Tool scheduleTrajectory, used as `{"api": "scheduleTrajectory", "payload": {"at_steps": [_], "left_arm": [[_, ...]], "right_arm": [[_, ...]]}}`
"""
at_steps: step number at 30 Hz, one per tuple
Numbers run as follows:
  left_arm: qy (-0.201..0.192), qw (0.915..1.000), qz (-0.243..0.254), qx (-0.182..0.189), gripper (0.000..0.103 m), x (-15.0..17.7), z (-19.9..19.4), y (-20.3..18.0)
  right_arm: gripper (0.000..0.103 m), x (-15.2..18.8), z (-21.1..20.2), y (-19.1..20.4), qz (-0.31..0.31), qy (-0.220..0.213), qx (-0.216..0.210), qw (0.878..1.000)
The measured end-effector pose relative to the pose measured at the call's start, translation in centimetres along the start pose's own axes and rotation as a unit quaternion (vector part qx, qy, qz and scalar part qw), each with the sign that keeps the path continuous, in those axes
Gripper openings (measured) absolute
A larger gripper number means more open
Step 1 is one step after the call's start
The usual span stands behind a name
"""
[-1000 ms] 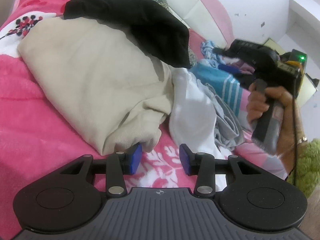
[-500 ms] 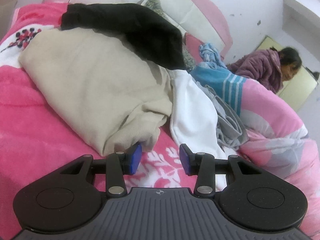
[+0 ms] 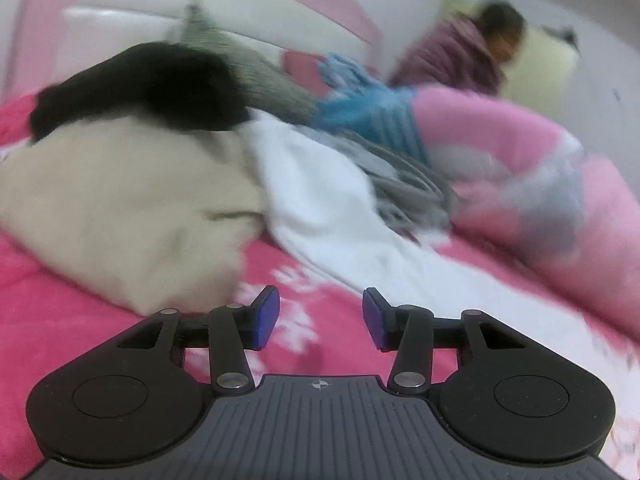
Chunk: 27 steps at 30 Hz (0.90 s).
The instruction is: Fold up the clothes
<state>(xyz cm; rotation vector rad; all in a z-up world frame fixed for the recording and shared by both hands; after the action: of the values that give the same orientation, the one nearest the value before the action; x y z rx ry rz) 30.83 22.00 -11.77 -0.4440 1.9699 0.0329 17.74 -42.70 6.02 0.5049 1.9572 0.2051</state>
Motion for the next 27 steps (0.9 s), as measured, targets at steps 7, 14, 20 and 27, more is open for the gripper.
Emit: {"api": "scheduleTrajectory", "payload": {"at_steps": [7, 14, 20, 27], "left_arm": [[0.030, 0.9848, 0.118, 0.123, 0.053, -3.0, -3.3, -13.7], [0.095, 0.9446, 0.185, 0.254, 0.054, 2.9, -1.8, -28.3], [0.113, 0.9236, 0.201, 0.306, 0.054, 10.1, 0.6, -31.7], [0.133, 0.9213, 0.130, 0.341, 0.054, 11.6, 2.3, -30.4]], "right_arm": [[0.063, 2.8, 6.7, -7.8, 0.106, 0.055, 0.004, 0.993], [0.063, 3.5, 17.4, -7.4, 0.086, 0.074, 0.043, 0.993], [0.063, 4.2, 26.1, -10.2, 0.098, 0.069, 0.119, 0.986], [0.064, 3.9, 32.9, -12.6, 0.157, 0.027, 0.165, 0.973]]}}
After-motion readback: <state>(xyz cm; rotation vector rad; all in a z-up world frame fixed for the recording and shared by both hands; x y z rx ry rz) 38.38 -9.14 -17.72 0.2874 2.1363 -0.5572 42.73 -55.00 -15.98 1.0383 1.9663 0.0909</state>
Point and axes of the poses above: each gripper's, at about its wrist camera, not at the fingertips, and z roughly the way its jaws point, y to its left, x to its underside, the point moved 9 cm from there along z, roughly the way its jaws point, and after that the axes turned 8 degrees about z, right-handed, at the moved point
